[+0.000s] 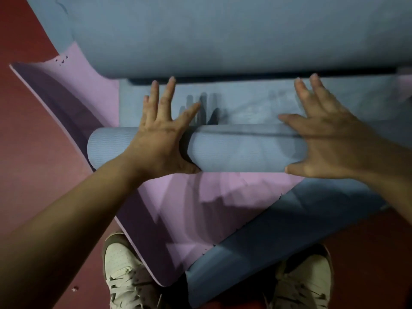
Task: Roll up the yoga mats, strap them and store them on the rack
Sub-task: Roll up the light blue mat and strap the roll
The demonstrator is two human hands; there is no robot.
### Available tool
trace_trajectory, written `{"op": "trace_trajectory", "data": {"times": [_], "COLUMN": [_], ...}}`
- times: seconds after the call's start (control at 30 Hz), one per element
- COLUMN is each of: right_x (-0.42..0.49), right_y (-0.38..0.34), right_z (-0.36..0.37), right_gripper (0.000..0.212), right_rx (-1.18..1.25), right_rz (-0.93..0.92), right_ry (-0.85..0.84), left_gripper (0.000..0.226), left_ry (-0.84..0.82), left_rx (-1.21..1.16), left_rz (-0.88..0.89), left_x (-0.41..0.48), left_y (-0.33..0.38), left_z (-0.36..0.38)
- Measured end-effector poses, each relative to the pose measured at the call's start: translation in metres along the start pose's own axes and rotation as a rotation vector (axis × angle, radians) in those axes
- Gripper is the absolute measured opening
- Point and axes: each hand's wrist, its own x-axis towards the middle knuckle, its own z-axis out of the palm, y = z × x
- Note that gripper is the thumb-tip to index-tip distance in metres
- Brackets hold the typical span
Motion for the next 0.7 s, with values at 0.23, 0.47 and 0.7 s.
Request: {"op": "trace_trajectory", "data": {"times": [0.23,0.47,0.7], "right_x": [-0.010,-0.014,-0.017], "right_y": [-0.005,-0.009,-0.010], "right_z": [0.000,0.001,0.005], "right_gripper": [0.082,0.070,0.063], "right_rx": [0.145,0.135,0.088], "right_rz": [0.042,0.083,0.094], "right_ry": [0.077,0.140,0.196], "left_gripper": [0.079,0.075,0.063], "left_ry": [0.059,0.082,0.164], "left_rx": [-0.166,-0.098,-0.084], "left_rz": [0.018,0.031,0.046], "left_x": [-0.006,-0.005,-0.010], "left_y": [0.001,-0.002,-0.001], "left_z": [0.002,0.003,0.006]}}
